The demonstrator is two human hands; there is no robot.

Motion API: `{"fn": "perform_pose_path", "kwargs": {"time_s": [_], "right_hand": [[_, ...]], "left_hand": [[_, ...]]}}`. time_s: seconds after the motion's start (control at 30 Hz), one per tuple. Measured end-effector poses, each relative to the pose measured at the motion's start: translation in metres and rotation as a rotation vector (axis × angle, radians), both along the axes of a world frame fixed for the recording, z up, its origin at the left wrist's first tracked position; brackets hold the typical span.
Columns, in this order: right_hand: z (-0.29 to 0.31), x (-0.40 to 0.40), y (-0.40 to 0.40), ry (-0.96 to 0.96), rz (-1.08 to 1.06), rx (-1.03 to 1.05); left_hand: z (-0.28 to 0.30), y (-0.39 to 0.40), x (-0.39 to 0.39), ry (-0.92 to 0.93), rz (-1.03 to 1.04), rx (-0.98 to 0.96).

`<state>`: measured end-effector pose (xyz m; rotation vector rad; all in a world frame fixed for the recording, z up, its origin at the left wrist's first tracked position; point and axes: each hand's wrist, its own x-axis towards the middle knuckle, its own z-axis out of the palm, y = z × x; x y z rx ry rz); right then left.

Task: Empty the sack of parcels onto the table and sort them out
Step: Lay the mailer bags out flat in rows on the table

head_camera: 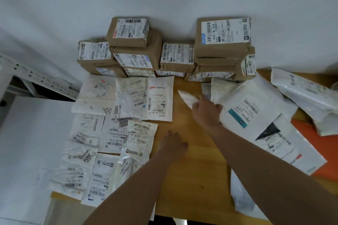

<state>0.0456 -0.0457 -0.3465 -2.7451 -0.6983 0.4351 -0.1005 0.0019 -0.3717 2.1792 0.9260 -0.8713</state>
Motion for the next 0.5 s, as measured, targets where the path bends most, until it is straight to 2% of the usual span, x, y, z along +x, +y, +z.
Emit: {"fn": "perform_pose_path", "kwargs": {"time_s": [0.13,0.2,0.27,0.4,0.47,0.5], "right_hand": [[0.011,0.008,0.005,0.294,-0.333,0.252],[0.012,0.013,0.006,0.468,-0.464,0.389],[0.011,0.016,0.008,0.579,-0.56,0.458],[0.001,0.016,0.009,0.638,-0.584,0.35],[-0.004,0.008,0.007,0.549,-0.48,0.268],[-0.007,0.003,0.004,0.437,-0.392,0.238]], "left_hand": [[0.002,0.009,0.003,-0.05,-0.029,-0.018],[0.008,0.017,0.002,-0.114,0.049,-0.02],[0.017,0.025,-0.001,-0.19,0.142,0.095],[0.02,0.032,-0.01,-0.327,0.219,0.186],[0.015,0.036,-0.015,-0.403,0.196,0.247],[0.011,0.039,-0.017,-0.432,0.17,0.297]]}}
